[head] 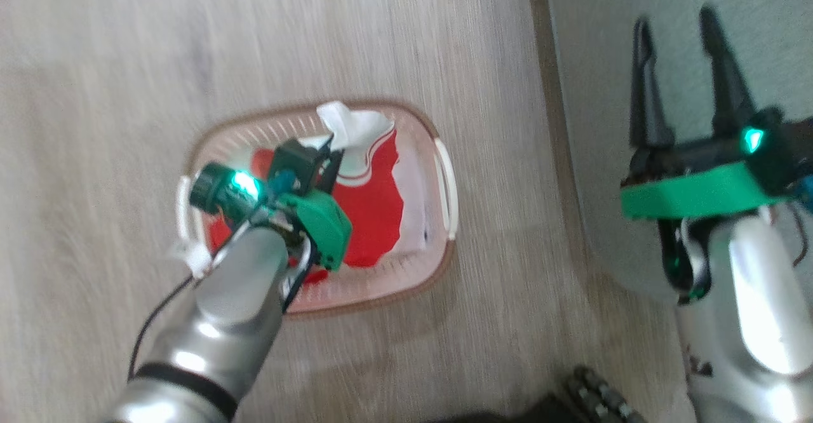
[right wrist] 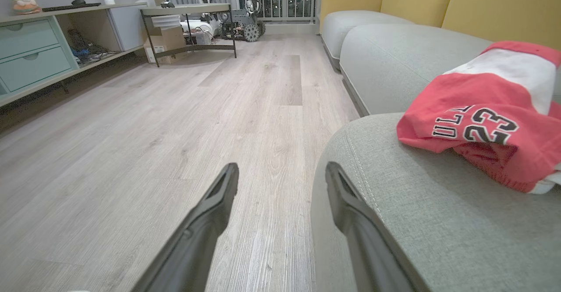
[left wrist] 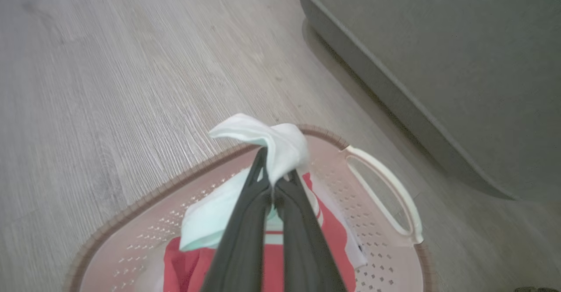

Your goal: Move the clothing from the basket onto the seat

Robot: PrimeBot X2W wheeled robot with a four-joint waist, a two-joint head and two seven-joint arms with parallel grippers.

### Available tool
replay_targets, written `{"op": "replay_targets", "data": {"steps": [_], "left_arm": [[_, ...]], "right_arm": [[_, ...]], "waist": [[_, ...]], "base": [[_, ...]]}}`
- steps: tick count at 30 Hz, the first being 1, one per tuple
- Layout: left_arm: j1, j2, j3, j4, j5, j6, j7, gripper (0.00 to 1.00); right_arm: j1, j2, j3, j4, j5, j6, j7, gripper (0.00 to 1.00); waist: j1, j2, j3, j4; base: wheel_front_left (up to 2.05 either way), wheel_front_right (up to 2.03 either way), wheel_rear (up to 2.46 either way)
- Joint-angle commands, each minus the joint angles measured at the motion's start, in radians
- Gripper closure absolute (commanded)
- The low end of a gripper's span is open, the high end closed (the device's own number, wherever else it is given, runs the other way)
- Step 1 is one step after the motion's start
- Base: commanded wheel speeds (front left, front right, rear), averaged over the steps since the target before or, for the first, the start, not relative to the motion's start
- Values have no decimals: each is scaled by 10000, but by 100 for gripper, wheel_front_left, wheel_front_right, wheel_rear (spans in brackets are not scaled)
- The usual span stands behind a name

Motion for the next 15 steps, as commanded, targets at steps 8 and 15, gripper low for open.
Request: {"op": "replay_targets", "data": {"steps": [8,15], "left_arm": [[1177,341,574,-1747,-327,-75,-125,100],[1329,448,769,-2524,-734,-143,128,100]], "right_arm": [[1358,24,134,696,-214,-2,-49,0],[2127,24,321,1321,-148,-2,-49,0]], "waist": [[0,-1,-3457,752],[0,-1,-5159,924]], "base": [[0,0,0],[0,0,0]]}}
